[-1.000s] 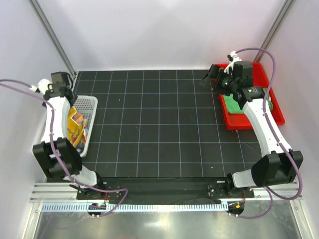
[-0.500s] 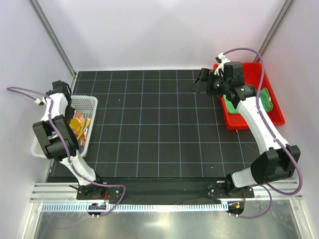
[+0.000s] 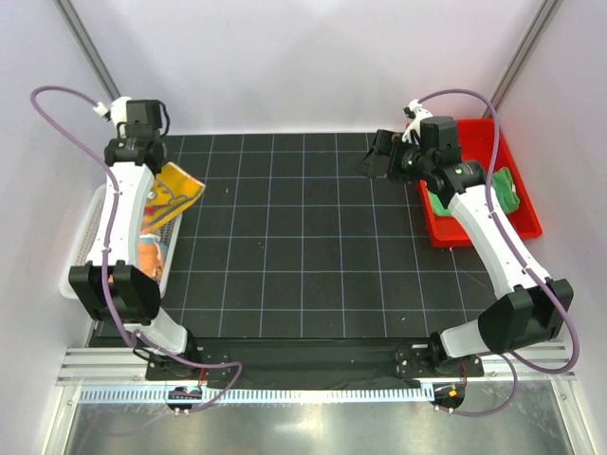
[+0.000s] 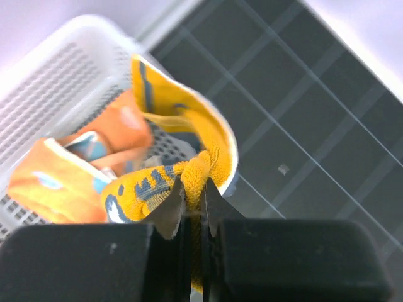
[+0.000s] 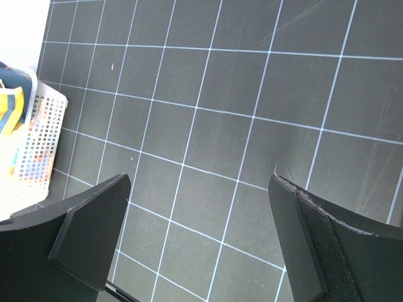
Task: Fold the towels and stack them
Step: Move the towel to the center of the board
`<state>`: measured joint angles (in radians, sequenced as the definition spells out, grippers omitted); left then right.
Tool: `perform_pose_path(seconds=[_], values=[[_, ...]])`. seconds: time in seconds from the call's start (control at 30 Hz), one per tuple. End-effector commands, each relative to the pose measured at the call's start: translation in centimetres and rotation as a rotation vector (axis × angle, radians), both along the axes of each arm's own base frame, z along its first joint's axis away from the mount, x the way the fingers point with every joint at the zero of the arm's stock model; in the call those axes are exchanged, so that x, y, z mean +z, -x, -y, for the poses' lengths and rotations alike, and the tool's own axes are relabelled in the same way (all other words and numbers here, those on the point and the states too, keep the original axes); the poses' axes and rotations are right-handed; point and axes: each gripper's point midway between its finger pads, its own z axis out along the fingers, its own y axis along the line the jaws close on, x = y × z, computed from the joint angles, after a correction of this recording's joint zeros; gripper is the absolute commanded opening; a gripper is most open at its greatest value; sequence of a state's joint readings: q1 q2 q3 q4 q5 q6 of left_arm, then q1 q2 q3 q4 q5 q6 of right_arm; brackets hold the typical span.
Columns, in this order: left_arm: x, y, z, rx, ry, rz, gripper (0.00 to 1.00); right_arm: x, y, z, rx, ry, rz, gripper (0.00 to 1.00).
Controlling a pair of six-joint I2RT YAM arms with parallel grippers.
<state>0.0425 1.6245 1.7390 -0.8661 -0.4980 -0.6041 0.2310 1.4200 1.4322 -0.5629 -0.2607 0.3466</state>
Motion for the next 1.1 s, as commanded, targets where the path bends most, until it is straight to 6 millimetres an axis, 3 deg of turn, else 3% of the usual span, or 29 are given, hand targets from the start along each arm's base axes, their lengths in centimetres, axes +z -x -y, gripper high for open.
perform_pose_path(seconds=[0.0,0.03,0.07,0.13,0.17,0.2,0.23,0.27,0.33,0.37,0.43,0.47,0.6,0.67,0.8,0.83,0.9,0.93,1.03,1.07], values=[[8.2,-1.2,5.9,-0.274,-0.048,0.234,0.00,3.2,0.6,0.2,-0.017,-0.012,0.086,0.99],[9.7,-1.3,8.1,-0.351,-0.020,0.289,0.00,3.4,0.6,0.0,-0.013,-0.015,0.094,0.99],[11.2,-1.4,12.0,-0.530,0.095,0.364,0.00,3.1,0.8,0.1,-0.014,-0.015,0.086,0.99],[15.4,-0.8,17.2,-0.749,0.271,0.552,0.00,3.3,1.1,-0.4,-0.002,-0.032,0.092,0.99],[16.4,0.7,20.9,-0.933,0.404,0.585,0.00,3.7,1.1,-0.6,0.006,-0.045,0.109,0.99],[16.7,1.3,22.5,-0.986,0.489,0.608,0.00,3.3,1.2,-0.7,0.008,-0.052,0.098,0.99],[19.3,2.2,24.6,-1.067,0.598,0.716,0.00,3.2,1.3,-0.7,0.001,-0.055,0.095,0.99],[16.0,2.8,27.0,-1.125,0.690,0.643,0.00,3.0,1.4,-0.7,-0.003,-0.057,0.091,0.99],[12.8,4.0,29.5,-1.175,0.762,0.557,0.02,1.1,1.5,-0.5,-0.022,-0.036,0.050,0.99],[8.3,4.7,31.0,-1.173,0.791,0.455,0.08,-0.5,1.5,-0.4,-0.032,-0.018,0.008,0.99],[2.6,4.8,31.3,-1.104,0.795,0.344,0.15,-2.9,1.6,0.3,-0.075,0.020,-0.068,0.98],[-2.2,6.0,31.8,-1.077,0.822,0.240,0.19,-4.2,1.5,0.4,-0.080,0.034,-0.102,0.97],[-11.9,8.6,32.1,-0.998,0.869,-0.001,0.22,-9.1,2.5,1.1,-0.128,0.083,-0.211,0.96],[-14.9,9.9,31.9,-0.985,0.856,-0.098,0.28,-10.3,2.5,1.2,-0.144,0.087,-0.229,0.95],[-16.2,9.9,30.7,-0.980,0.731,-0.168,0.44,-13.3,2.1,1.5,-0.171,0.117,-0.285,0.89],[-15.0,8.9,30.7,-0.996,0.696,-0.140,0.48,-13.5,1.8,1.5,-0.179,0.117,-0.284,0.84],[-14.3,7.9,30.5,-1.023,0.632,-0.146,0.54,-14.1,1.8,0.8,-0.155,0.097,-0.301,0.74],[-12.1,6.6,30.9,-1.049,0.612,-0.104,0.56,-14.0,1.9,0.3,-0.137,0.082,-0.299,0.71],[-11.0,6.0,31.1,-1.083,0.546,-0.140,0.54,-15.3,3.1,0.6,-0.163,0.121,-0.336,0.68],[-11.5,5.7,30.0,-1.041,0.463,-0.157,0.54,-16.4,3.7,1.0,-0.177,0.127,-0.365,0.67]])
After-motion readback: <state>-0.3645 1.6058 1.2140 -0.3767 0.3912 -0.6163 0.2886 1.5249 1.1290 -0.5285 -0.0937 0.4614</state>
